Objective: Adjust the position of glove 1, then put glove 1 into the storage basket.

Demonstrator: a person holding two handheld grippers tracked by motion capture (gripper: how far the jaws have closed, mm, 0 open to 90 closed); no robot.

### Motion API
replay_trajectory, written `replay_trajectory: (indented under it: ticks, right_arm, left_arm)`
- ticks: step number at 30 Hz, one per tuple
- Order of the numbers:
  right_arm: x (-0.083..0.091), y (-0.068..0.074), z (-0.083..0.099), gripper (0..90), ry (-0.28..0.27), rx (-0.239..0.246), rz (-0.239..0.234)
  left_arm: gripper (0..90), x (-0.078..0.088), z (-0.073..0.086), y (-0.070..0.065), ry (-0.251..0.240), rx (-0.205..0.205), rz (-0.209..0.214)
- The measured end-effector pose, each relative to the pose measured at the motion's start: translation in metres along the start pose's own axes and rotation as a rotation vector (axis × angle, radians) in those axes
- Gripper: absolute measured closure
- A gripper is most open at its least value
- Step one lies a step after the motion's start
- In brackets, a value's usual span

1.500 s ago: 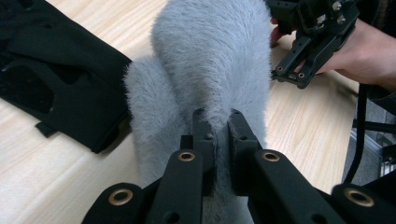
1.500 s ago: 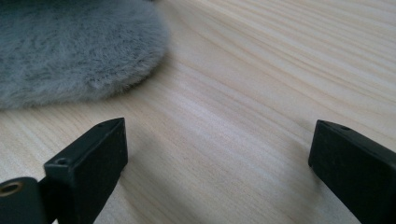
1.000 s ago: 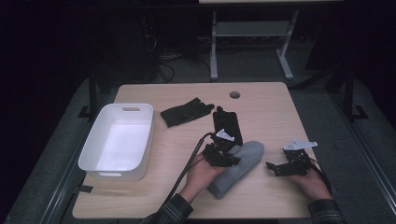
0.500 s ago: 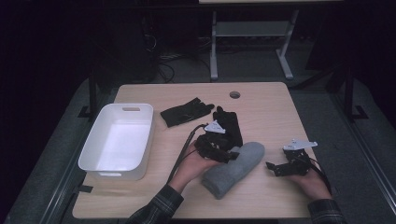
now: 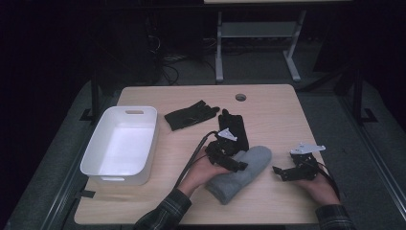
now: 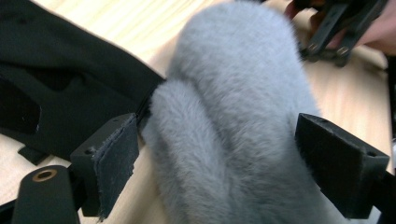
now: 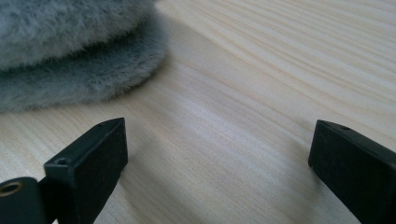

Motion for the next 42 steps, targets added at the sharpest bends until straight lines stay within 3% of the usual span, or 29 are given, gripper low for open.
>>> replay_trajectory:
  ticks: [5, 10, 15, 23, 27, 33, 34, 39, 42]
  right_arm:
    - [0.000, 0.000, 0.000, 4.3, 0.000, 0.001, 0.000]
    - [0.000, 0.000, 0.000, 4.4, 0.002, 0.001, 0.001]
    - [0.000, 0.000, 0.000, 4.3, 0.002, 0.000, 0.000]
    - [0.000, 0.000, 0.000, 4.3, 0.003, -0.001, 0.001]
    - [0.000, 0.000, 0.000, 4.3, 0.002, 0.001, 0.002]
    - [0.000, 0.000, 0.000, 4.3, 0.002, 0.001, 0.002]
    - [0.000, 0.000, 0.000, 4.3, 0.002, 0.001, 0.002]
    - [0.000, 0.000, 0.000, 4.3, 0.002, 0.000, 0.003]
    - [0.000, 0.000, 0.000, 4.3, 0.002, 0.000, 0.002]
  left_arm:
    - [12.5, -0.011, 0.004, 0.000, 0.035, 0.005, 0.007]
    - [12.2, -0.018, 0.006, -0.004, 0.069, -0.020, -0.004]
    - [12.2, -0.022, 0.007, 0.000, 0.092, -0.007, 0.011]
    - [13.1, -0.029, 0.010, 0.001, 0.089, -0.018, 0.033]
    - [21.1, -0.028, 0.009, 0.000, 0.100, -0.047, 0.048]
    - [40.4, -0.027, 0.010, 0.000, 0.113, -0.051, 0.123]
    - [46.2, -0.027, 0.010, 0.000, 0.118, -0.049, 0.126]
    - [57.2, -0.027, 0.009, 0.000, 0.138, -0.050, 0.155]
    - [62.5, -0.025, 0.008, -0.002, 0.140, -0.053, 0.145]
Point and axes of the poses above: each handheld gripper's, and its own axes: x roughly backward along the jaws, z roughly out of its underside, y roughly to its left, the point moved 2 cm from there along -x, roughly forward along the jaws, and after that the axes turned 13 degrees about y, right-handed, at the moved point
